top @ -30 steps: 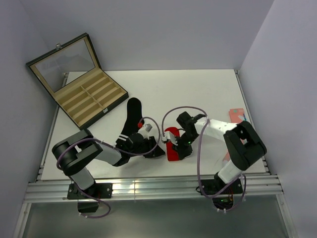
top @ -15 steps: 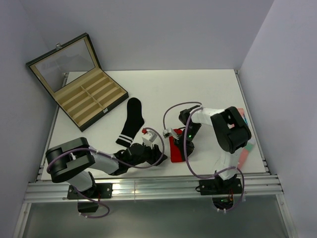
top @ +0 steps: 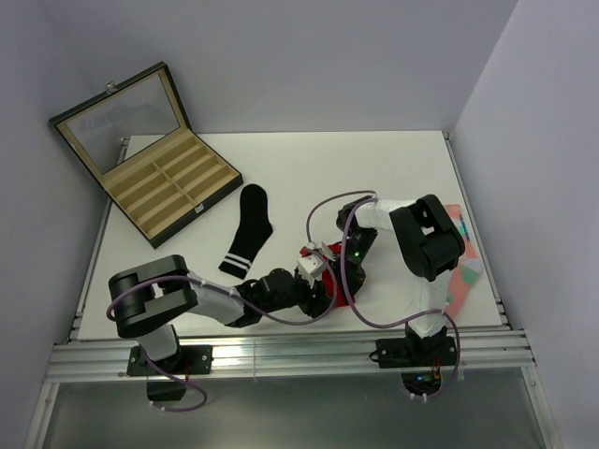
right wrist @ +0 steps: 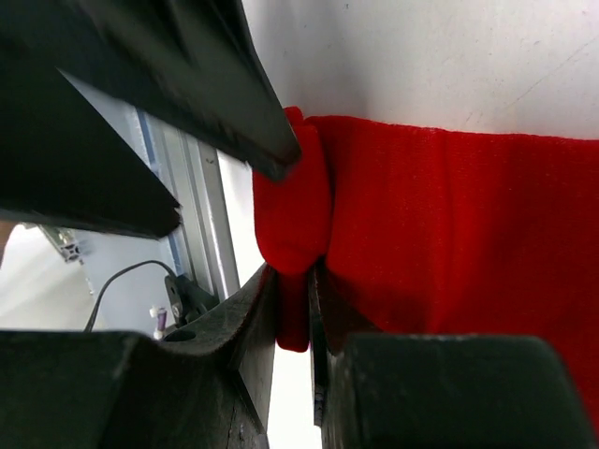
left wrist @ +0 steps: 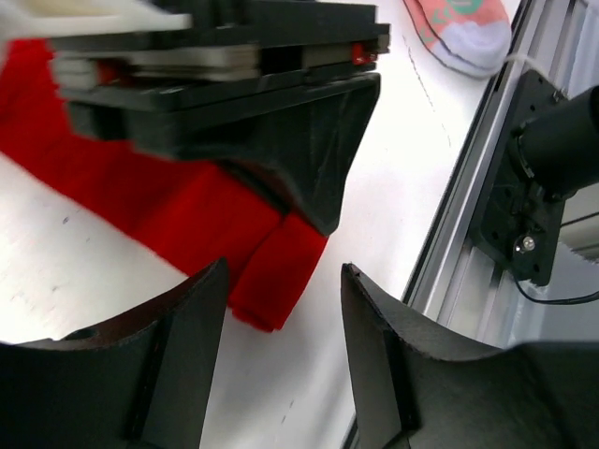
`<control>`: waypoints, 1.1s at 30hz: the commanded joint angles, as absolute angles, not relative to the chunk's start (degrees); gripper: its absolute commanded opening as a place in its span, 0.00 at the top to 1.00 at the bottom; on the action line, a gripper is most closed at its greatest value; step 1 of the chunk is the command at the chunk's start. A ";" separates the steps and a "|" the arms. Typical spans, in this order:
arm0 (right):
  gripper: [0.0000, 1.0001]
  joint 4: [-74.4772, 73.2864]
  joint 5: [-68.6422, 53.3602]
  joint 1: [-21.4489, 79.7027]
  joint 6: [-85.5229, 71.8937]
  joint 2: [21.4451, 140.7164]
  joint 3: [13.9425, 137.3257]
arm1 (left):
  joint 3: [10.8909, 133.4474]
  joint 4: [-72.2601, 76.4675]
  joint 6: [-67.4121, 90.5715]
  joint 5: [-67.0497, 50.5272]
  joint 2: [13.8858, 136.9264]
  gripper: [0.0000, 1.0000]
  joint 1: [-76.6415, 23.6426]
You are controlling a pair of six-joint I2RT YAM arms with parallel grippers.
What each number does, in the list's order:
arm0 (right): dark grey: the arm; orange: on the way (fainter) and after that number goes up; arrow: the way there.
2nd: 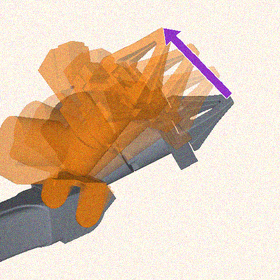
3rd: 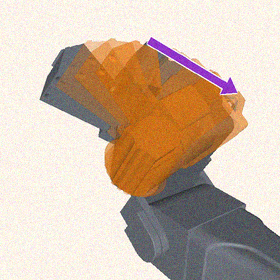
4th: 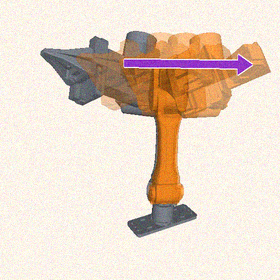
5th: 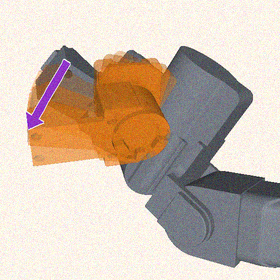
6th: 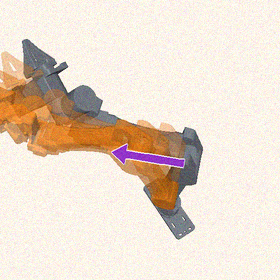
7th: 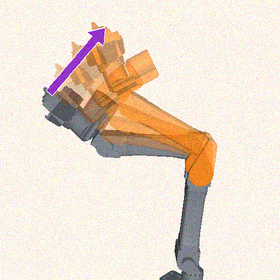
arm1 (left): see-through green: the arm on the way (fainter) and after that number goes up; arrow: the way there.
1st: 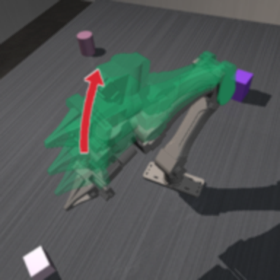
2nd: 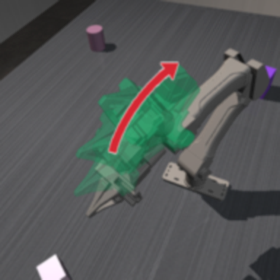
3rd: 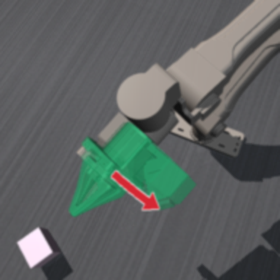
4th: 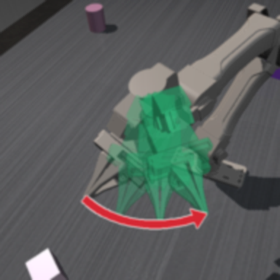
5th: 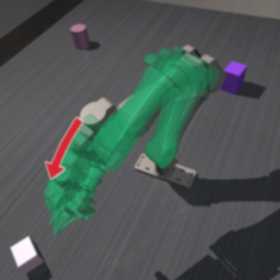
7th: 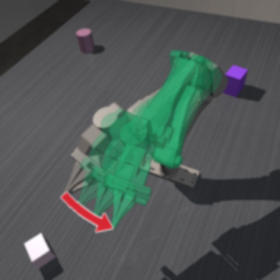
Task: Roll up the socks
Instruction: Move the sock to the center of the board.
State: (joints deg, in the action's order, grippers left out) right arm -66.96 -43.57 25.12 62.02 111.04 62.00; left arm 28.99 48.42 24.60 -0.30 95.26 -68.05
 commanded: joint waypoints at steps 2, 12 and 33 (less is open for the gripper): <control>0.89 -68.12 -44.21 24.61 62.32 112.32 63.72 | 32.86 46.59 19.08 -2.72 98.87 0.44 -68.82; 0.88 -67.85 -43.59 24.26 61.70 112.32 63.90 | 34.80 46.23 18.37 -3.60 101.69 0.46 -68.91; 0.65 -59.34 -41.40 23.29 55.29 106.09 60.48 | 39.45 36.05 25.31 -8.88 105.91 1.00 -68.73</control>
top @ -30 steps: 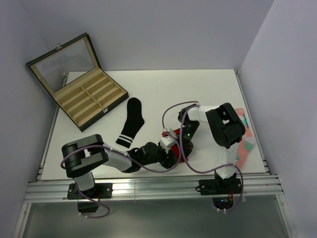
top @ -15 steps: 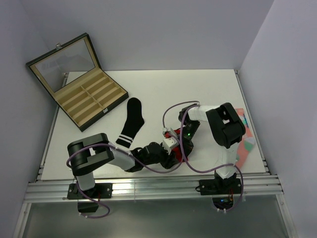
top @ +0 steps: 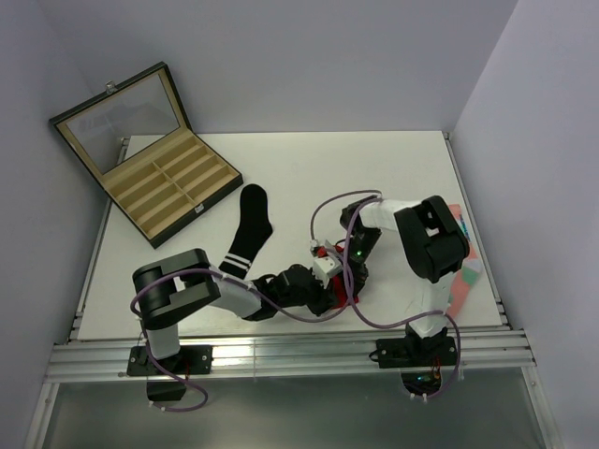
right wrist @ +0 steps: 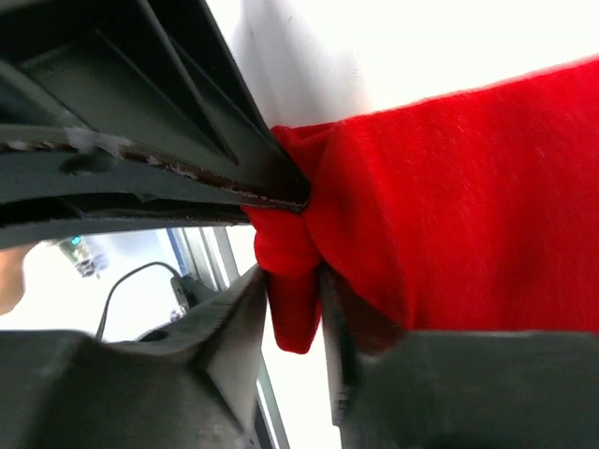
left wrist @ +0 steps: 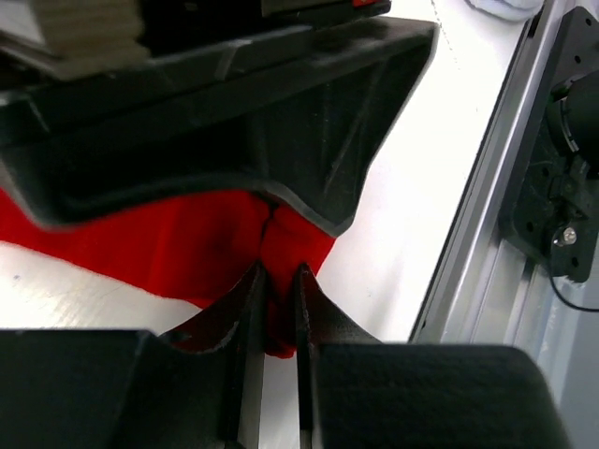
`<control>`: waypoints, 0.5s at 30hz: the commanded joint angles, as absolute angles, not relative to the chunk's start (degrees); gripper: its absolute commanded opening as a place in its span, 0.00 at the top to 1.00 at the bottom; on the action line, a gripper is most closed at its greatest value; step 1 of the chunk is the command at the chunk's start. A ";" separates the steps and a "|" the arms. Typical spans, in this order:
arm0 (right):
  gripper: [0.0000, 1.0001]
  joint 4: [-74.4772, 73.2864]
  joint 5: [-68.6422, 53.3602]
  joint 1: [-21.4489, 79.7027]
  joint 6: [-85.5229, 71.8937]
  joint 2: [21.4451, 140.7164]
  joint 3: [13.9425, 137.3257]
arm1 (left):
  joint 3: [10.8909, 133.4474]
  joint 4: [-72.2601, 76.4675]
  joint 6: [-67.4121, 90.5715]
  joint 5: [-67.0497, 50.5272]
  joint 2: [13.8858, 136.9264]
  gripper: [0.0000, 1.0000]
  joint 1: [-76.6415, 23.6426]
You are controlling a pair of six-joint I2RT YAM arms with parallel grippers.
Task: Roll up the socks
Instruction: Move the sock to the center of the board.
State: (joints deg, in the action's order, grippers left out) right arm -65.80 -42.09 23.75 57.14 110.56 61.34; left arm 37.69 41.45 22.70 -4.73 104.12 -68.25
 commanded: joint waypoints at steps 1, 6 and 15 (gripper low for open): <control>0.61 -58.37 -40.96 23.12 54.59 105.04 60.12 | 39.90 34.82 25.75 -9.05 106.34 1.00 -68.64; 0.56 -54.32 -40.25 20.57 51.68 97.04 58.27 | 38.50 34.10 30.05 -12.47 106.26 1.00 -67.59; 0.52 -53.70 -42.71 15.39 54.05 87.37 55.20 | 34.72 37.44 37.61 -23.80 105.38 1.00 -61.44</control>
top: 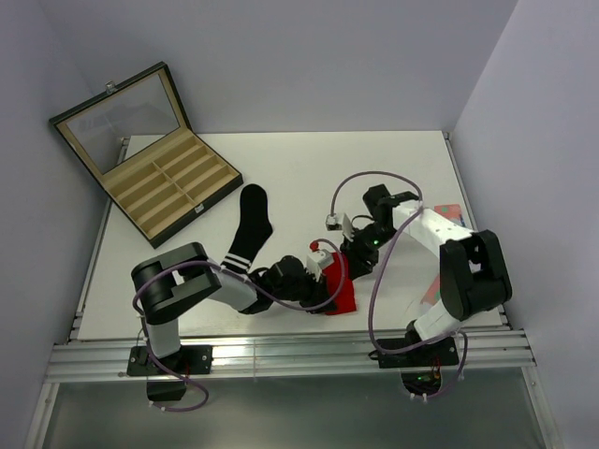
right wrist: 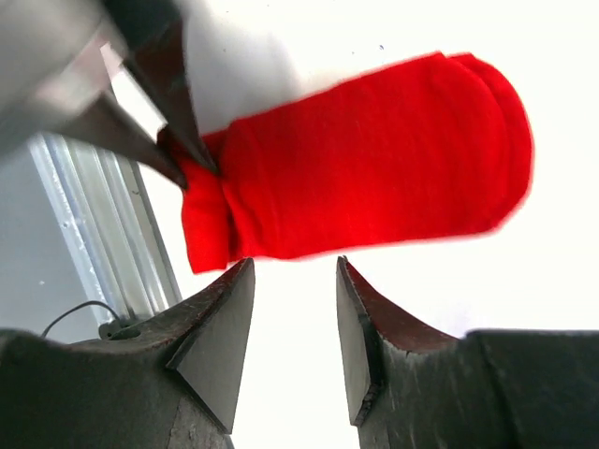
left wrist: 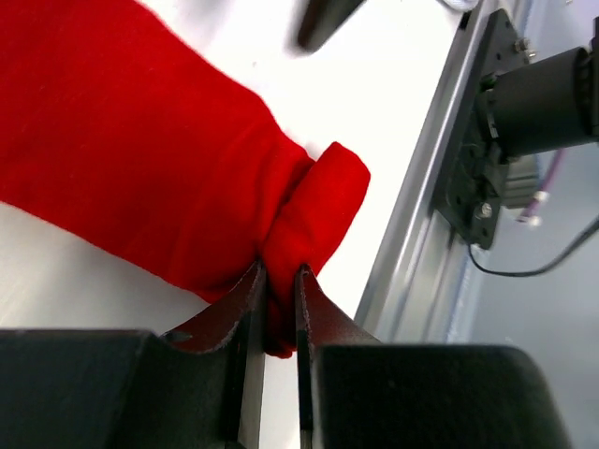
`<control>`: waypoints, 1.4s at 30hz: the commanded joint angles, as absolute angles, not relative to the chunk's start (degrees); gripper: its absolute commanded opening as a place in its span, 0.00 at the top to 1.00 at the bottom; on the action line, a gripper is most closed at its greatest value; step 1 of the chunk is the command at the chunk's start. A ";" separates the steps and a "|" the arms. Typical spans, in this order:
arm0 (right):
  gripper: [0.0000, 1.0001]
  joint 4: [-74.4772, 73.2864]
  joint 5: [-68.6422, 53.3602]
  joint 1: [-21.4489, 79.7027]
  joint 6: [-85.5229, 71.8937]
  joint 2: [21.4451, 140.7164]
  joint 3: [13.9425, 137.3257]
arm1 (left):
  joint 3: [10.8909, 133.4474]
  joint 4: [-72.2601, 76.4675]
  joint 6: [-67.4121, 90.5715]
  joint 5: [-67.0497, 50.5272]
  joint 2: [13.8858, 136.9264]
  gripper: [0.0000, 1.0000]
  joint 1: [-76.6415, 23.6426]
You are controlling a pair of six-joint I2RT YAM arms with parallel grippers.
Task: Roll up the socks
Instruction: Move the sock to the center of the board.
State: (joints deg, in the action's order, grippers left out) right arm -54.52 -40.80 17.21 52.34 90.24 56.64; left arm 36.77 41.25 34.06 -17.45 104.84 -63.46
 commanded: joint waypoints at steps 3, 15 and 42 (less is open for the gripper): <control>0.52 -53.09 -42.46 13.89 56.60 83.33 52.48 | 36.73 33.68 38.14 -25.66 105.73 1.00 -59.86; 0.45 -48.25 -38.15 17.13 63.02 65.92 40.35 | 48.51 15.21 42.10 -34.45 108.45 1.00 -56.34; 0.50 -34.98 -25.84 40.78 50.36 60.03 30.32 | 56.25 8.08 47.81 -40.96 115.40 1.00 -52.65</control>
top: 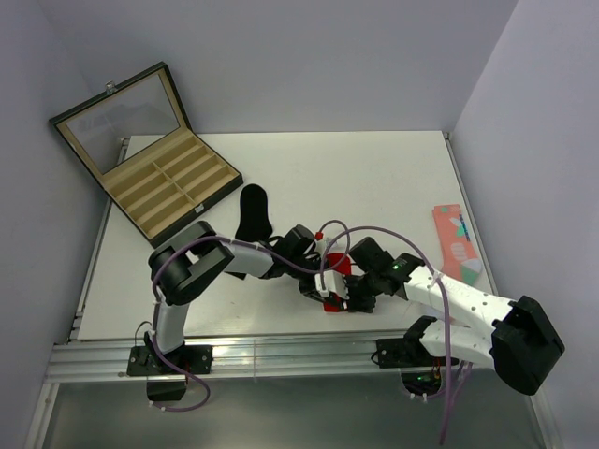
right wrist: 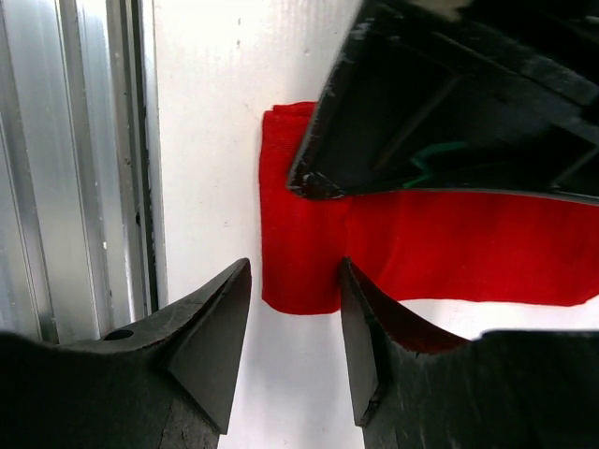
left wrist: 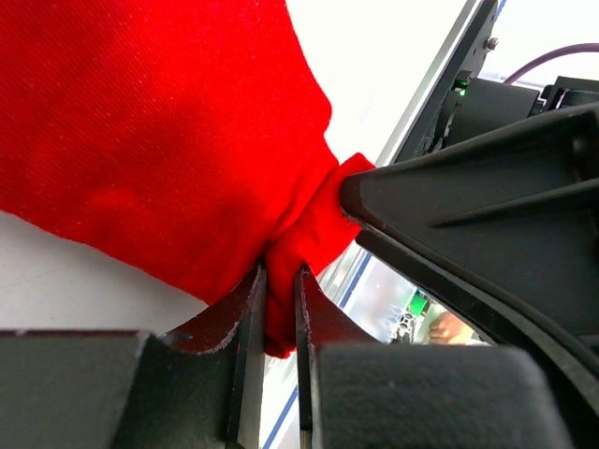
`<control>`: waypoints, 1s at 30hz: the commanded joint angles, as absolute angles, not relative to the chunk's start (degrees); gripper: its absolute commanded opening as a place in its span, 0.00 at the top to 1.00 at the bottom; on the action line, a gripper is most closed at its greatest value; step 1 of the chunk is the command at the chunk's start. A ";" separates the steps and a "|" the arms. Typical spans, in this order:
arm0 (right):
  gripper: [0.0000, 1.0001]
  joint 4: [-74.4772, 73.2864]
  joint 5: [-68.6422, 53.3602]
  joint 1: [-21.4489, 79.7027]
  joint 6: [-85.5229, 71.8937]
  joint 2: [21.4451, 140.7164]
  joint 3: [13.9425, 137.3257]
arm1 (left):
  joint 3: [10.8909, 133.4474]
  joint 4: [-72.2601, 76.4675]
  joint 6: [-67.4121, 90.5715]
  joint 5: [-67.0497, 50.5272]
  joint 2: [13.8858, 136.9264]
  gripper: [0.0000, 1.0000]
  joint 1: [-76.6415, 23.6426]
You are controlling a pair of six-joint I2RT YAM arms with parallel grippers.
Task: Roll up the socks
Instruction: Move the sock to the center of the board.
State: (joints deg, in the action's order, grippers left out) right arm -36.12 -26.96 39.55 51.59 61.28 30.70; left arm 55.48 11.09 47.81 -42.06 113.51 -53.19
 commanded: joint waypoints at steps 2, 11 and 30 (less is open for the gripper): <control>0.50 -34.46 -25.05 41.31 50.27 59.94 29.80 | 56.51 8.44 48.08 -41.13 115.84 1.00 -52.56; 0.51 -32.79 -23.73 42.36 49.57 61.43 27.78 | 56.34 9.84 49.39 -42.10 116.54 1.00 -52.21; 0.81 -31.29 -24.08 41.49 46.40 64.25 28.30 | 42.64 27.07 64.24 -27.71 105.47 0.66 -51.94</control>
State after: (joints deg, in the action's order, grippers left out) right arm -29.93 -24.25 41.85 47.24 62.89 27.83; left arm 44.88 23.99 61.41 -36.07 108.88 -52.25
